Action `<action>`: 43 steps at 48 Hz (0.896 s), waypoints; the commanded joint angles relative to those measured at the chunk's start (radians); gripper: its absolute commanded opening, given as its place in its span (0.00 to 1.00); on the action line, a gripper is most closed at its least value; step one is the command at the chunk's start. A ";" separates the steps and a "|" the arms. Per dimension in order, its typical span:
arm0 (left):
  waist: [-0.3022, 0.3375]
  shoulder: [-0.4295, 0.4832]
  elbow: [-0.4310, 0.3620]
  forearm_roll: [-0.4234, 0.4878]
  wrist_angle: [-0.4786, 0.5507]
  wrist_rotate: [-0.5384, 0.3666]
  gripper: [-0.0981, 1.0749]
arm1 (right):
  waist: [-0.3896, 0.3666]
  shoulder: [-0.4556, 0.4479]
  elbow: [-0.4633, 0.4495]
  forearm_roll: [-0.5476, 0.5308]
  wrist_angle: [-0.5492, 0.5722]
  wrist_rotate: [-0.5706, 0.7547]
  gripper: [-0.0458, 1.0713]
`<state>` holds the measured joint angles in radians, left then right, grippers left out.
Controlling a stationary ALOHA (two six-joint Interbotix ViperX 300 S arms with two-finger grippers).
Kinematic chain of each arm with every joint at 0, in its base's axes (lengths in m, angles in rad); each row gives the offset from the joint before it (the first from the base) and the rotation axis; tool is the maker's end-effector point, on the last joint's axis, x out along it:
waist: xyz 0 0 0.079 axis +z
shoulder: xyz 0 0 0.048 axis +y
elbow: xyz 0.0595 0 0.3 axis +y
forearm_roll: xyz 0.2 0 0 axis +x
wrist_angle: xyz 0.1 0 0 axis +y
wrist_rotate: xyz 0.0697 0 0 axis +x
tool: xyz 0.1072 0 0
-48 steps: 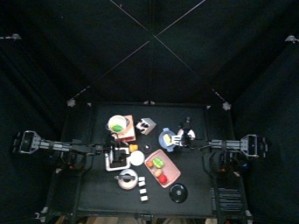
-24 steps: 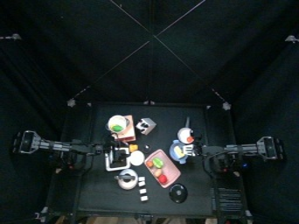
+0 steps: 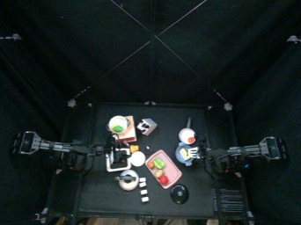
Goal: Place bowl to right middle of table
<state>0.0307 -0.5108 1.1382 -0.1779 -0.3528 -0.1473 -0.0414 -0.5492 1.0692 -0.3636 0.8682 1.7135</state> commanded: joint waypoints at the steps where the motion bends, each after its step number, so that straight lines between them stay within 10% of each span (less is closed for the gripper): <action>1: 0.000 -0.002 -0.011 0.000 -0.005 0.000 0.88 | -0.003 0.003 -0.011 -0.005 -0.014 -0.002 0.50; 43: 0.000 -0.003 -0.011 0.000 -0.005 0.000 0.88 | -0.006 0.018 -0.025 -0.017 -0.061 -0.014 0.64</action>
<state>0.0307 -0.5108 1.1397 -0.1779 -0.3528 -0.1488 -0.0445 -0.5246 1.0661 -0.3743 0.8084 1.7012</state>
